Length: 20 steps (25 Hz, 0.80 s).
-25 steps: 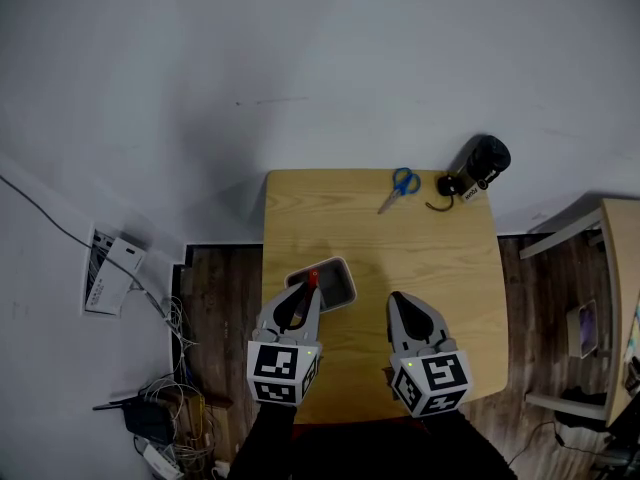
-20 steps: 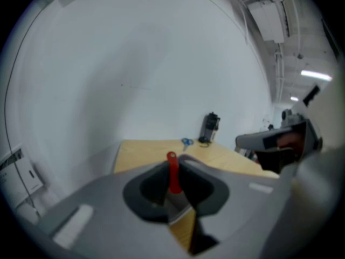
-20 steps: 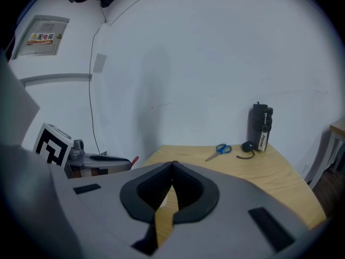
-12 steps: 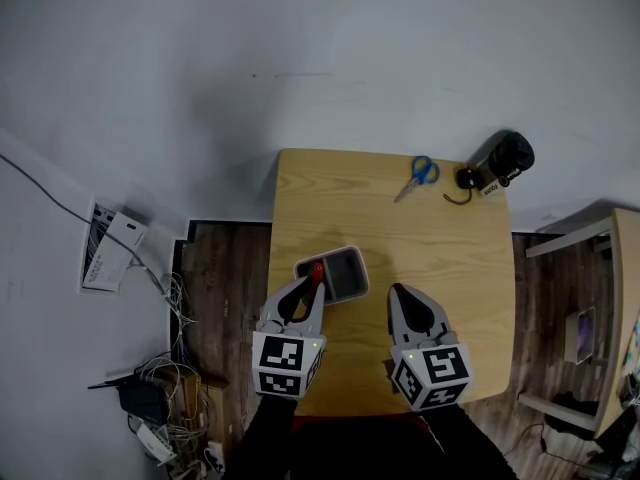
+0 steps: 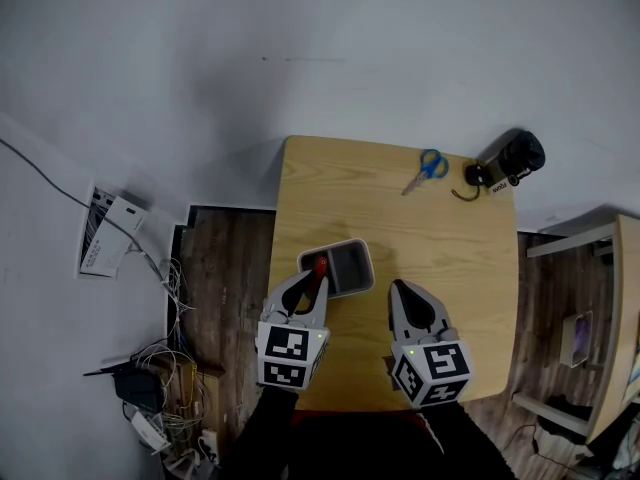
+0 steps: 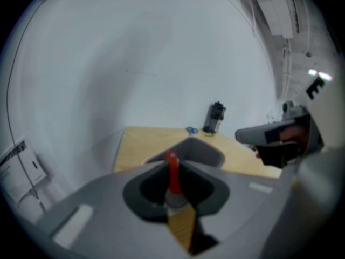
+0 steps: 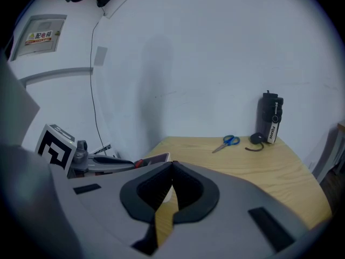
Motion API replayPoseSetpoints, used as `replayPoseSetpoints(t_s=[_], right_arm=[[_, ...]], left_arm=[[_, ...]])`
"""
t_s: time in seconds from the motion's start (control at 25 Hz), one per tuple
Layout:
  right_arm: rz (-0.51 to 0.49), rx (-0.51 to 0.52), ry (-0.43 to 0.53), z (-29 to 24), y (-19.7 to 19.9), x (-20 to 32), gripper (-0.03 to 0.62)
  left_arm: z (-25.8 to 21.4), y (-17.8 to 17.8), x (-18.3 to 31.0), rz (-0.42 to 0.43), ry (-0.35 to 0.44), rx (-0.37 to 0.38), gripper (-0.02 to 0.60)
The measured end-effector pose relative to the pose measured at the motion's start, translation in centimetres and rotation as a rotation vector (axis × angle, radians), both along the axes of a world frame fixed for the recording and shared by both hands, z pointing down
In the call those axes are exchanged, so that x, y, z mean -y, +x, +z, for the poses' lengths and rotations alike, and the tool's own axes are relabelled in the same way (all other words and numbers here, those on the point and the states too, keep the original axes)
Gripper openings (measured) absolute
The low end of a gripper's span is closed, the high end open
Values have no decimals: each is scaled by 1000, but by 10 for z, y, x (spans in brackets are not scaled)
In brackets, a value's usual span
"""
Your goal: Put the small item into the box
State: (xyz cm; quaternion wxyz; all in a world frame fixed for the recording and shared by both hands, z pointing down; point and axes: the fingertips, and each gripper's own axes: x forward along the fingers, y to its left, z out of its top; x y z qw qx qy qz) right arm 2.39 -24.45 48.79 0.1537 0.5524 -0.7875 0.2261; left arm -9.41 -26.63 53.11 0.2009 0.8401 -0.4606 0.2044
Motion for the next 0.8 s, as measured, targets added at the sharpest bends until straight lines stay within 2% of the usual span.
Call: replayPoseSetpoints(t_s=[0.8], right_arm=[[15,1,-30,8,3,-3,8]], left_arm=[[8,4,1,16,-7,18,60]])
